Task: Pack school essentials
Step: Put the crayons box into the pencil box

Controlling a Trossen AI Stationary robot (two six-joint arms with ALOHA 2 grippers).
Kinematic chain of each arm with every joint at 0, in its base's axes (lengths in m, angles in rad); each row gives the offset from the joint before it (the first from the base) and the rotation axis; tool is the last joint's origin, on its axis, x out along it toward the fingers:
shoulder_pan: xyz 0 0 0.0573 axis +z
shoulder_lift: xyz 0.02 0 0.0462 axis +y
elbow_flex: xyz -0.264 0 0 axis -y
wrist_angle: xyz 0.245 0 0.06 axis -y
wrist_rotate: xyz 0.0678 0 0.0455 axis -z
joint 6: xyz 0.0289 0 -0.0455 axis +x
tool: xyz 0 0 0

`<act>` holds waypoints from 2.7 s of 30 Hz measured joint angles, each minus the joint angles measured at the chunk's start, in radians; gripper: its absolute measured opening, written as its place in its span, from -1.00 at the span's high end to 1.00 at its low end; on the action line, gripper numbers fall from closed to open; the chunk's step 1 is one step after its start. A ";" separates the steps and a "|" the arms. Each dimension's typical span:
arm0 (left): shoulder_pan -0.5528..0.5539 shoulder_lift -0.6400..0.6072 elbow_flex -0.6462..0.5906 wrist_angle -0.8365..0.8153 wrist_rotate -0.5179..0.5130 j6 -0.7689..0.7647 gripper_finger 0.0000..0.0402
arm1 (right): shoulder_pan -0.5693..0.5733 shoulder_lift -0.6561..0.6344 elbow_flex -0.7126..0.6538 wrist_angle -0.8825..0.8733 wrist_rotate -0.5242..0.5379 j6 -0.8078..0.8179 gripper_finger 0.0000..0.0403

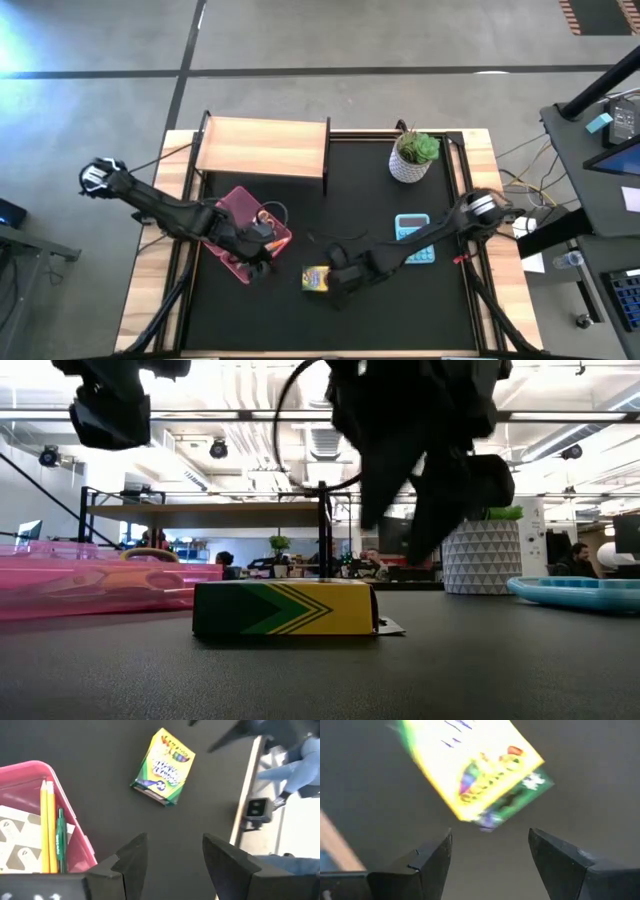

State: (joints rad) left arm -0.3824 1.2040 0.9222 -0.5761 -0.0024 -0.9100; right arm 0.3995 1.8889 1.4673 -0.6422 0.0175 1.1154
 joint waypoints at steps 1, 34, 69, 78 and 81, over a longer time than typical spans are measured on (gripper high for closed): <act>0.000 0.013 0.000 0.001 -0.003 0.005 0.15 | -0.002 -0.031 -0.048 0.082 -0.002 0.024 -0.25; 0.003 0.364 -0.117 0.498 0.011 -0.286 0.15 | -0.029 -0.170 -0.545 0.735 0.078 0.272 -0.25; 0.003 0.441 -0.055 0.691 -0.002 -0.314 0.15 | -0.027 -0.168 -0.563 0.730 0.087 0.269 -0.25; -0.021 0.464 -0.014 0.626 -0.060 -0.412 0.15 | -0.027 -0.168 -0.567 0.731 0.065 0.233 -0.25; -0.032 0.501 -0.005 0.613 -0.061 -0.447 0.15 | -0.027 -0.168 -0.568 0.732 0.060 0.219 -0.25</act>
State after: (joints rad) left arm -0.4146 1.7054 0.9176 0.0370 -0.0632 -1.3569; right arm 0.3729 1.7206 0.8989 0.0901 0.0779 1.3346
